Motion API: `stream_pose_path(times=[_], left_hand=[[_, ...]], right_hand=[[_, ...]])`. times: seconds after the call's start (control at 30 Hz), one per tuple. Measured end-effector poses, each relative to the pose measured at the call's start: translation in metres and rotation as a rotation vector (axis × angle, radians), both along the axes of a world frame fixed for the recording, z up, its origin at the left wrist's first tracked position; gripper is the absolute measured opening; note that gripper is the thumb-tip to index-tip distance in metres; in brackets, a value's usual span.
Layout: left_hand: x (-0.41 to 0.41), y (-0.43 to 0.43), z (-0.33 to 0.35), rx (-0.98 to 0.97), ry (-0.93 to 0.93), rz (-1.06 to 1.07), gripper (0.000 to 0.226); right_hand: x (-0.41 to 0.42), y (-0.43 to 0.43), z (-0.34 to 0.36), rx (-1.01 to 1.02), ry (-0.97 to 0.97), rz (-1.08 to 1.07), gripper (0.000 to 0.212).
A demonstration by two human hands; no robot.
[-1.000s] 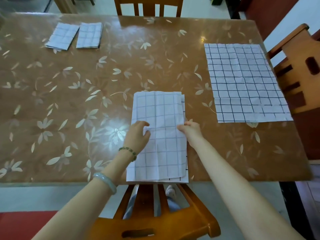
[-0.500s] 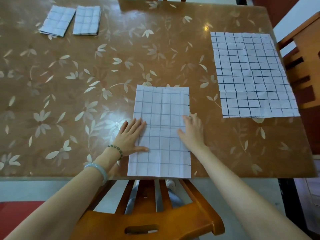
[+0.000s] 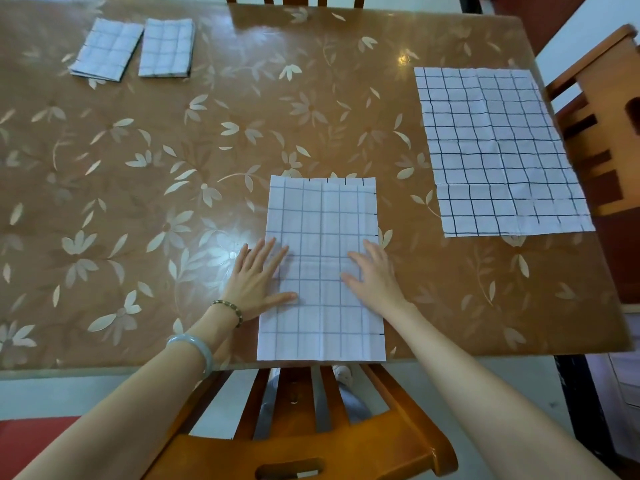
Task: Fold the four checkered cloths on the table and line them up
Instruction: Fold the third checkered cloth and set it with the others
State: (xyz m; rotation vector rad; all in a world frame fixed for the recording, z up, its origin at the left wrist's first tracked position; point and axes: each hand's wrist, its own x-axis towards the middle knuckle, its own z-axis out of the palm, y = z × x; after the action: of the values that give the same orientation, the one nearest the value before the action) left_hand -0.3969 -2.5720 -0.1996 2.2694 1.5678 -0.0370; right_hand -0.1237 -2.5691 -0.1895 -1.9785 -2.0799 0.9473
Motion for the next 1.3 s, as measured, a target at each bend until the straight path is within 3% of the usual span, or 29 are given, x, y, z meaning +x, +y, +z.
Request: stream_pose_path(times=[0.07, 0.13, 0.23, 0.4, 0.57, 0.63, 0.77, 0.93, 1.07, 1.2, 1.3], left_hand=[[0.003, 0.019, 0.01, -0.005, -0.202, 0.216, 0.08], [0.006, 0.045, 0.016, -0.022, -0.34, 0.435, 0.063], [0.011, 0.079, 0.019, -0.105, -0.442, 0.619, 0.057], [0.024, 0.109, 0.014, -0.116, -0.439, 0.621, 0.049], [0.029, 0.132, 0.01, -0.192, -0.611, 0.802, 0.08], [0.03, 0.136, 0.008, -0.233, -0.628, 0.8, 0.066], [0.034, 0.136, 0.017, -0.187, -0.608, 0.72, 0.016], [0.02, 0.13, 0.038, -0.211, -0.794, 0.634, 0.008], [0.007, 0.127, 0.056, -0.239, -0.905, 0.594, 0.01], [-0.001, 0.124, 0.058, -0.255, -0.956, 0.598, 0.014], [-0.001, 0.125, 0.064, -0.21, -0.937, 0.61, 0.016]], right_hand=[[0.002, 0.017, 0.01, 0.086, 0.205, -0.338, 0.032], [0.007, 0.035, 0.02, 0.073, 0.247, -0.514, 0.028], [0.013, 0.057, 0.029, -0.017, 0.217, -0.516, 0.037], [0.012, 0.066, 0.029, -0.08, 0.21, -0.477, 0.045], [0.019, 0.071, 0.024, -0.093, 0.204, -0.458, 0.043], [0.023, 0.073, 0.021, -0.088, 0.212, -0.467, 0.041], [0.029, 0.081, 0.019, -0.102, 0.3, -0.528, 0.042], [0.039, 0.114, 0.024, -0.15, 0.577, -0.708, 0.072], [0.041, 0.142, 0.032, -0.254, 0.642, -0.691, 0.084], [0.036, 0.154, 0.046, -0.373, 0.711, -0.592, 0.048], [0.035, 0.16, 0.053, -0.301, 0.68, -0.574, 0.029]])
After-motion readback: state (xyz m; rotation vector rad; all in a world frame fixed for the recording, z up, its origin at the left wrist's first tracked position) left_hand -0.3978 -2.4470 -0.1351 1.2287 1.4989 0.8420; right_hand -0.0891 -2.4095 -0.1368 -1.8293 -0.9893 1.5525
